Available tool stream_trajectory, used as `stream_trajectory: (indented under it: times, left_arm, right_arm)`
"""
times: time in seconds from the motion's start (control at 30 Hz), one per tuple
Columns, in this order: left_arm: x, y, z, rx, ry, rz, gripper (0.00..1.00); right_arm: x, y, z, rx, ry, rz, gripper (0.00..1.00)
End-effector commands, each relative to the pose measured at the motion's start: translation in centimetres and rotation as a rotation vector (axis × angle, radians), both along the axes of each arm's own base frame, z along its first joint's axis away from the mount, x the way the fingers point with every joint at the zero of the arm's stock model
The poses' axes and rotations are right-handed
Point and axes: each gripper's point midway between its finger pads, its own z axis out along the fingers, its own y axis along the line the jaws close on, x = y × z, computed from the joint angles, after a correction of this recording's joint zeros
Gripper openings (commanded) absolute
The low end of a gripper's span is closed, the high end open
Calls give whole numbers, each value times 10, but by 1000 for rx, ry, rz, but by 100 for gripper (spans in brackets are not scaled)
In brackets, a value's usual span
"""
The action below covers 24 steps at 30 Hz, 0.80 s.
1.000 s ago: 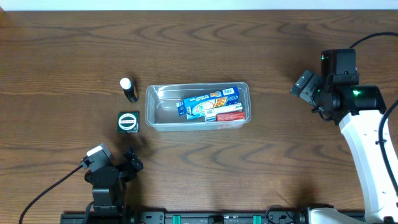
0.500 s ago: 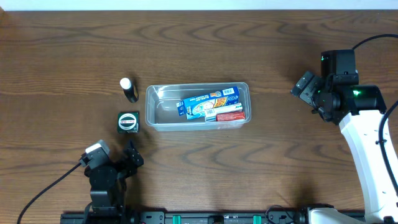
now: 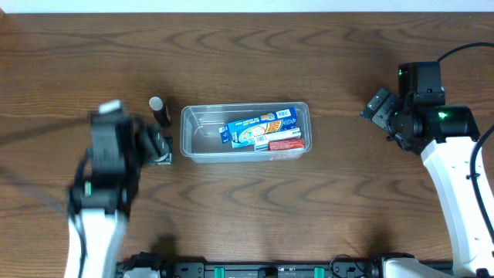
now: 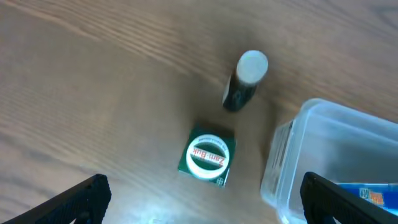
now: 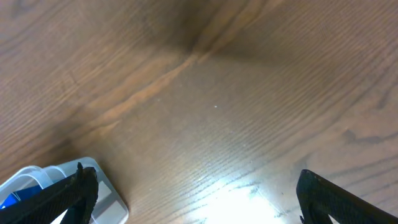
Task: Pack container
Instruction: 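Reach the left gripper down and grasp the white-capped bottle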
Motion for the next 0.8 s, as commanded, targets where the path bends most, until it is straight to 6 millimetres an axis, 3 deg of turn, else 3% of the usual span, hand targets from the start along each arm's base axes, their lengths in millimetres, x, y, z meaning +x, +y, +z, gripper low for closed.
stream_trajectory:
  times: [0.0,0.13,0.23,0.5,0.77]
  left_arm:
    - [42,1,11,11,20,-19,98]
    - [87,-2,14,1,-34,-30,98]
    - [105,-2,5,19,-32,-56,98]
    - [120,-2,-48,70,106,-130,100]
    - [126,-2,-79,75,173,-147,81]
  right_arm:
    - [1,-3,3,3,-10,-20,99]
    - [1,-3,3,3,-10,-20,99]
    - [1,-3,3,3,-10,-20,99]
    - [1,-3,3,3,-10,-20,99]
    - [1,-3,3,3,-10,-20,99]
